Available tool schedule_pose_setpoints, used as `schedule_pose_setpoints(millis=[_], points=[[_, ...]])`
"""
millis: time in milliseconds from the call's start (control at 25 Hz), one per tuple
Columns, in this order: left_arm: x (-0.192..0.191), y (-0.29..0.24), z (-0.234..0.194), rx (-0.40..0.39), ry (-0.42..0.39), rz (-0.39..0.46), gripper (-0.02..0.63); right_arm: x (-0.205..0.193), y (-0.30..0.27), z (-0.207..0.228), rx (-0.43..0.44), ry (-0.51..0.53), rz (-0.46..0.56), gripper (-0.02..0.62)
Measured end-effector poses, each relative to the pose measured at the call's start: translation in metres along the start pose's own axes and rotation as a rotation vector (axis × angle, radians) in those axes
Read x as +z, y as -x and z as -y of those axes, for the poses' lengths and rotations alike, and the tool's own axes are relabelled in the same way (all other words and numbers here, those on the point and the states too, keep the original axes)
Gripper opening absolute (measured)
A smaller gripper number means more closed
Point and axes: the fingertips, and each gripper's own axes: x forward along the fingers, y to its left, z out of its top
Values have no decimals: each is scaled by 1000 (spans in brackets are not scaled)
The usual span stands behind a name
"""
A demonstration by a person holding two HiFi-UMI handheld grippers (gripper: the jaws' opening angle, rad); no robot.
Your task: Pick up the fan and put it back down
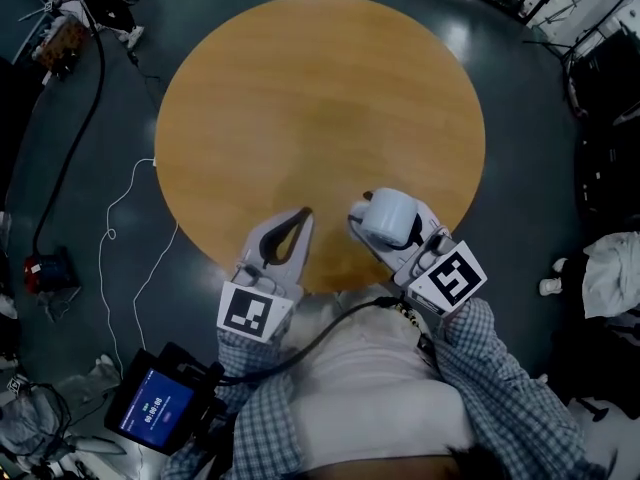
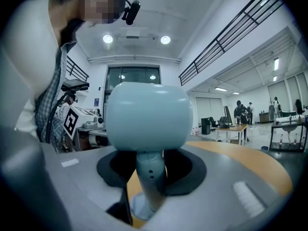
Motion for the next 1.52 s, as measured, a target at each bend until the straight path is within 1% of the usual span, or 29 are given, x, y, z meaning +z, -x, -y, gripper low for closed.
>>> schedule_pose_setpoints(millis=[160,280,360,520,680,760,880,960,1080,1280,1520], points=[[-8,4,3,4,23,-29,0,-7,-1,-4,19,-7,-10,150],[-12,7,4,5,17,-44,0,-14,-4,-9,36,-20,-19,150],[-15,12,5,11,12,-58,0,-20,-5,-15,42,-54,-44,150],[-17,18,4,20,9,-84,0,-29,-7,-14,28,-52,-50,150],[-17,25,4,15,-3,-109,0,-34,-6,-18,28,-89,-41,149],[-32,26,2,15,-3,-130,0,-53,-9,-19,34,-104,-66,149],[-72,27,-7,25,44,-147,0,-98,-21,-24,57,-118,-128,149],[-82,27,-8,22,54,-157,0,-108,-26,-27,68,-123,-149,149],[-81,27,-5,10,36,-172,-1,-110,-28,-29,69,-129,-147,149],[-85,29,-4,0,21,-192,-1,-124,-32,-32,64,-137,-148,149],[-87,32,-5,10,33,-208,0,-131,-32,-34,67,-120,-155,149]])
